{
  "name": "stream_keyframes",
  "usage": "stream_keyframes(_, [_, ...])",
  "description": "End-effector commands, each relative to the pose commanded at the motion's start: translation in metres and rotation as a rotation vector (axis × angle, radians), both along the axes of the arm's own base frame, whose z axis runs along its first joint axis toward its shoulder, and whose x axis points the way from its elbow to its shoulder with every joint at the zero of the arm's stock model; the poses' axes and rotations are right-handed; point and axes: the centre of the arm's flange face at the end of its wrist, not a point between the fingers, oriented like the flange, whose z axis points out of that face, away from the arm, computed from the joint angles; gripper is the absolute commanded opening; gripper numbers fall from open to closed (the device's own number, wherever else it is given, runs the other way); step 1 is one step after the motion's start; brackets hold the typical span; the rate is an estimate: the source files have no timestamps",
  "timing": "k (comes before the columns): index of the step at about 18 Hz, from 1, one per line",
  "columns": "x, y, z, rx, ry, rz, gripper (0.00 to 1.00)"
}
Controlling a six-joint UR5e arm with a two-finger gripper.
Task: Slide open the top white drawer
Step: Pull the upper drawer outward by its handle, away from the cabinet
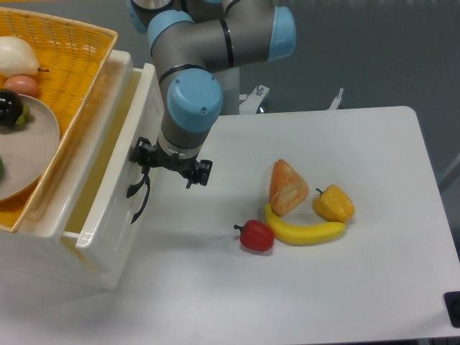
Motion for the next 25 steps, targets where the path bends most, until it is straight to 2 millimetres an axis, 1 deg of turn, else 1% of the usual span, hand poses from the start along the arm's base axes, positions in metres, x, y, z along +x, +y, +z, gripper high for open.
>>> stream_keyframes(4, [-0.009, -0.004, 0.001, -0.009, 0.02, -0.011, 1.0])
stream_keyframes(8, [-0.018, -0.008, -0.002, -0.01, 0.025, -0.033, 1.0])
stream_keyframes(12, [-0.027, -0.008, 0.0, -0.006, 0.03, -0.027, 1.0])
stream_keyframes(18, [-0.038, -0.003, 0.006, 0.006, 0.041, -0.019, 1.0])
stream_keyframes(20, [-0.045, -0.005, 0.006, 0.007, 0.043, -0.01, 1.0])
stream_keyframes(22, [-0.048, -0.004, 0.007, 0.011, 0.047, -0.007, 1.0])
stream_keyframes(25, [-0.051, -0.004, 0.005, 0.002, 0.067, -0.058, 1.0])
